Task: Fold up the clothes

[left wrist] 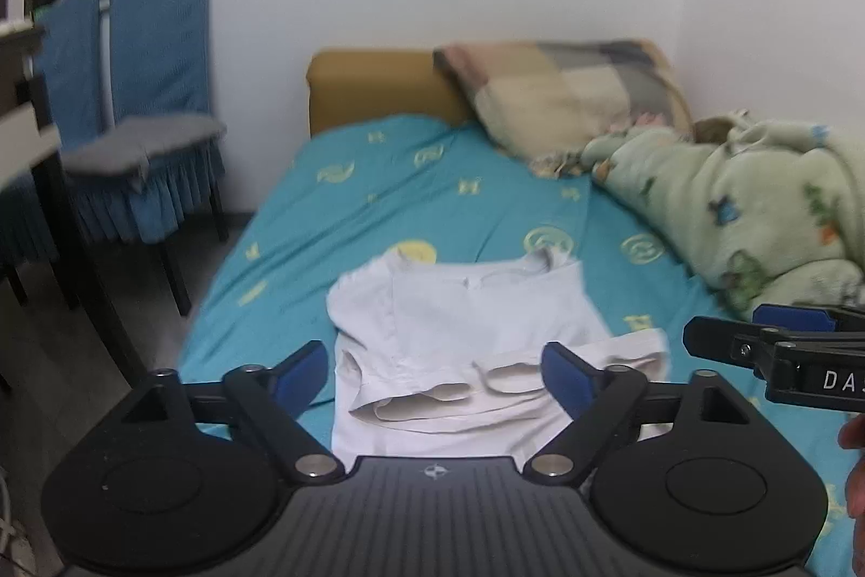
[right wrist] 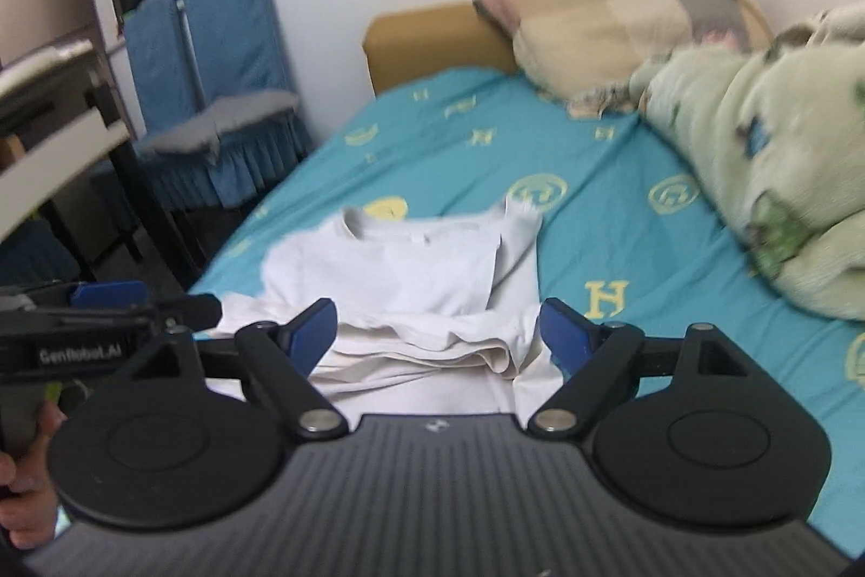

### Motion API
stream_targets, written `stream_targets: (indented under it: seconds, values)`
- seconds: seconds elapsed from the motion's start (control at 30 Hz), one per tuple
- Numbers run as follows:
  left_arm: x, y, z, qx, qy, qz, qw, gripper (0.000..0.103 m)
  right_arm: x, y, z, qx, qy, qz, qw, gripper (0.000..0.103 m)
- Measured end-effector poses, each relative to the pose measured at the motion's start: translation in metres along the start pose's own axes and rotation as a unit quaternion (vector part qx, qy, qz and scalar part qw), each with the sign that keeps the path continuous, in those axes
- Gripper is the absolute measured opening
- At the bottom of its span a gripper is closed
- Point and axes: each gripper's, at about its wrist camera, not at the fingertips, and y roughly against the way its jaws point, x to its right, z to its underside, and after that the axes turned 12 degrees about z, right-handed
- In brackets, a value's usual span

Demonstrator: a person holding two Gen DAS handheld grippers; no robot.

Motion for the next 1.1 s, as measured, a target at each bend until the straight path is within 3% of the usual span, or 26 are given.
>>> stream_targets:
  seconds: [0.2,0.47,0.63,0.83,0.87,0.93,1.03,1.1]
  values:
    - [0.039,0.087,0.003,0.041,-0.023,0.003,0.9989,0.101,-0.001,0.087,0.002,0.037,-0.004,-0.002,0.999,0.084]
    - [0.061,0.162,0.058,0.084,0.001,0.028,0.996,0.103,-0.003,0.155,0.053,0.048,-0.027,0.011,0.998,0.084]
    - [0.057,0.165,0.082,0.071,0.002,0.019,0.9973,0.103,0.003,0.154,0.075,0.025,-0.034,0.015,0.999,0.083]
    - [0.049,0.151,0.089,0.049,0.021,0.02,0.9984,0.103,0.002,0.149,0.072,0.048,-0.043,0.015,0.998,0.082]
    - [0.047,0.149,0.09,0.045,0.026,0.021,0.9985,0.103,0.001,0.15,0.072,0.055,-0.04,0.015,0.998,0.069]
    - [0.043,0.143,0.092,0.035,0.039,0.025,0.9983,0.103,0.0,0.154,0.071,0.067,-0.034,0.017,0.997,0.06]
    - [0.037,0.135,0.097,0.021,0.058,0.029,0.9977,0.103,0.002,0.155,0.07,0.07,-0.041,0.006,0.997,0.061]
    - [0.033,0.127,0.099,0.011,0.071,0.03,0.997,0.103,0.005,0.151,0.069,0.061,-0.06,0.009,0.996,0.072]
